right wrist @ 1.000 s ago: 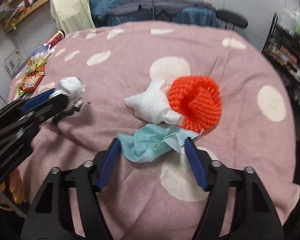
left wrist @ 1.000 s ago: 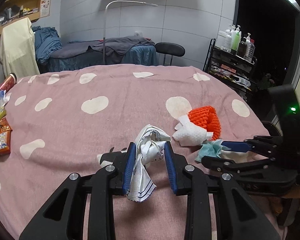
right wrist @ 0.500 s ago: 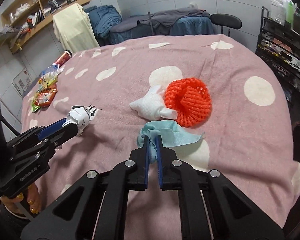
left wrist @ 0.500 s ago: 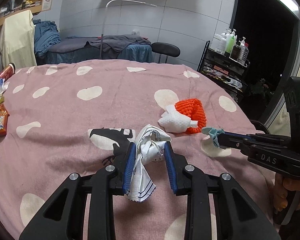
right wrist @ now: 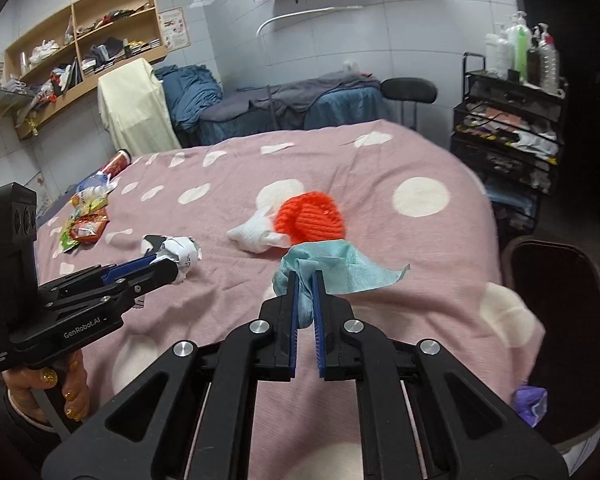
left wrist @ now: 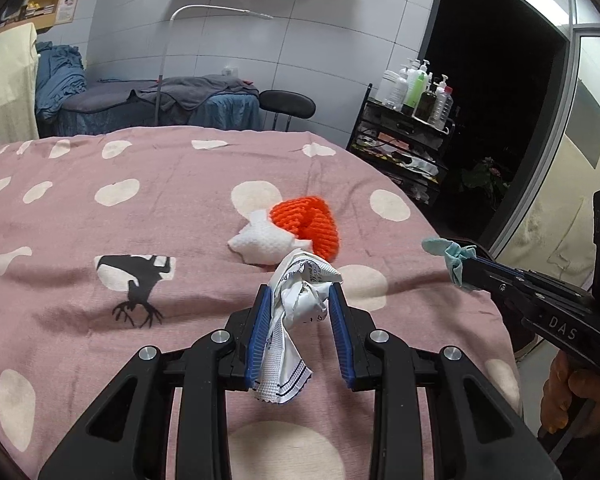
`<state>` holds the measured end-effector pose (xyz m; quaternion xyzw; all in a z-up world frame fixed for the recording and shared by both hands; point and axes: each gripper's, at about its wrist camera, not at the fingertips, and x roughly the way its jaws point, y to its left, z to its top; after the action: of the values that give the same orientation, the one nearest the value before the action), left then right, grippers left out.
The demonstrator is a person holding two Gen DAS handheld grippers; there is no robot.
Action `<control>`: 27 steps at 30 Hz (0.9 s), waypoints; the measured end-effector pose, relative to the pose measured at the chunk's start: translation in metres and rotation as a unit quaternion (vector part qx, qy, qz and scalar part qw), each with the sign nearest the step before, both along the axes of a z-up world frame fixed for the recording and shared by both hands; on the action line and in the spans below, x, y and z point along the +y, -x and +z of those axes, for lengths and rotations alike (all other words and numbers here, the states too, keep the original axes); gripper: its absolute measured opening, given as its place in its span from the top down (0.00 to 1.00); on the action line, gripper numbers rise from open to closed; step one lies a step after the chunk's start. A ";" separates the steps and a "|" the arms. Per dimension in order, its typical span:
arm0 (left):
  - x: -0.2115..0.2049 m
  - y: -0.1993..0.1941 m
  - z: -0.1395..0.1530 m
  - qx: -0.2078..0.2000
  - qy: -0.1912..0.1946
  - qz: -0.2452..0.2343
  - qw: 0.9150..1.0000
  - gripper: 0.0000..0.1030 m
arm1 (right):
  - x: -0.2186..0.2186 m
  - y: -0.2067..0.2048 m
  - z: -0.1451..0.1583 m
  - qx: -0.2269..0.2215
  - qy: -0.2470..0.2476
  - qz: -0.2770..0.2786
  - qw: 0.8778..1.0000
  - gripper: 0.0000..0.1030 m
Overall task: Collect trash
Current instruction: 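Carry the blue cloth over the wastebasket with the right gripper while left holds the white paper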
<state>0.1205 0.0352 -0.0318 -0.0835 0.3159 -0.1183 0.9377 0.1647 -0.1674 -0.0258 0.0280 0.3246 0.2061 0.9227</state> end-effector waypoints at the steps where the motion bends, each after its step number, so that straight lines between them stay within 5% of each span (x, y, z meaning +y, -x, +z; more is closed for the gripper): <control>1: -0.004 0.000 0.000 0.000 0.003 -0.005 1.000 0.71 | -0.006 0.002 0.001 -0.003 0.000 -0.006 1.000 0.92; 19: -0.080 -0.002 0.010 -0.014 -0.005 -0.100 0.995 0.71 | -0.139 0.023 -0.012 -0.006 -0.010 -0.174 0.985 0.92; 27: -0.106 0.001 0.015 -0.021 -0.008 -0.130 0.991 0.71 | -0.191 0.012 -0.032 0.011 0.024 -0.273 0.962 0.92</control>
<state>0.1199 -0.0713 -0.0168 -0.0312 0.3051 -0.2384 0.9215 0.1526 -0.3588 -0.0579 0.0959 0.3200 -0.0616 0.9405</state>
